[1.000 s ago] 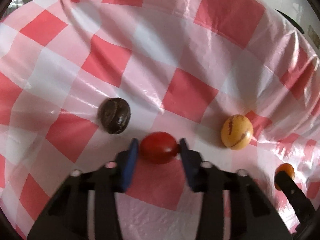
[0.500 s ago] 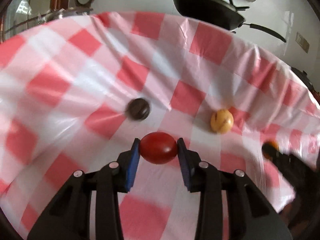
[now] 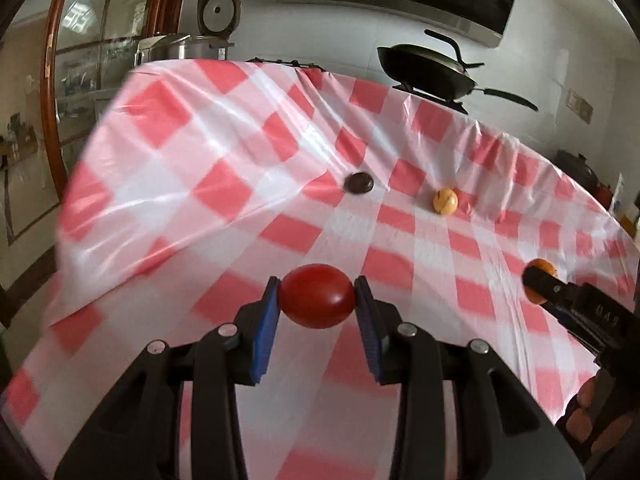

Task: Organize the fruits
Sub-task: 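Carry the tomato and orange in both tools over the white box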

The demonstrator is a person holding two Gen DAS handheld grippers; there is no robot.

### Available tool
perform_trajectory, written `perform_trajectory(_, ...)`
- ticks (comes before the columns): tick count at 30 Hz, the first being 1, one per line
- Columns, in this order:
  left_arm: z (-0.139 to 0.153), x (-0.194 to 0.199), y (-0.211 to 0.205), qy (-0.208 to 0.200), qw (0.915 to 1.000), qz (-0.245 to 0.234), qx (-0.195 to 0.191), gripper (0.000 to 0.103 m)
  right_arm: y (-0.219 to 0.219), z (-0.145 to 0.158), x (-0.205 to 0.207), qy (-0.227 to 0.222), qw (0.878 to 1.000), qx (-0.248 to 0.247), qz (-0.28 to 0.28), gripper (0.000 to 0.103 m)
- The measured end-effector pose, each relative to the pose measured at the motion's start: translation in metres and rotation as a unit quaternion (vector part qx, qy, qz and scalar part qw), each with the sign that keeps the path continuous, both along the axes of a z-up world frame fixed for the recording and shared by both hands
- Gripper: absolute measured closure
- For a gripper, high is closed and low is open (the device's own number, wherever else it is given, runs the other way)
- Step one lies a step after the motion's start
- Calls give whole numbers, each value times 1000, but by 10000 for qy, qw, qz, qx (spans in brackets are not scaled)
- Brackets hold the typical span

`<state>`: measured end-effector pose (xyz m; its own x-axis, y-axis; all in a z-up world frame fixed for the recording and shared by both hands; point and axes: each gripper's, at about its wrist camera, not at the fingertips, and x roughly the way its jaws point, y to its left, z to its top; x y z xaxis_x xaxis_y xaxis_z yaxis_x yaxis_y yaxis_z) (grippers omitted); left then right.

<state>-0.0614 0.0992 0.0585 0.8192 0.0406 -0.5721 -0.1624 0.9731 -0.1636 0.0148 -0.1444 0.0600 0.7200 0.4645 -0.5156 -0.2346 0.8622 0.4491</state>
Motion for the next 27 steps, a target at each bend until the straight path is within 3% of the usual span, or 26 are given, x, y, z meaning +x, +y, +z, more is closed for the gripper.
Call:
perform_trajectory(6, 8, -64, 27, -17, 9996, 21, 297, 66, 55, 4, -58, -145, 9969, -522, 573, 65)
perform_trajectory(14, -6, -111, 73, 217, 9990, 295, 264, 65, 110, 8, -97, -284, 9873, -907, 1273, 65)
perform_trajectory(23, -22, -162, 128, 386, 9955, 824, 278, 65, 178, -8, -141, -304, 9651, -1368, 2214, 65)
perform_trajectory(27, -25, -187, 149, 390, 9917, 1131, 465, 65, 209, -16, -164, -342, 9501, -1582, 2667, 65)
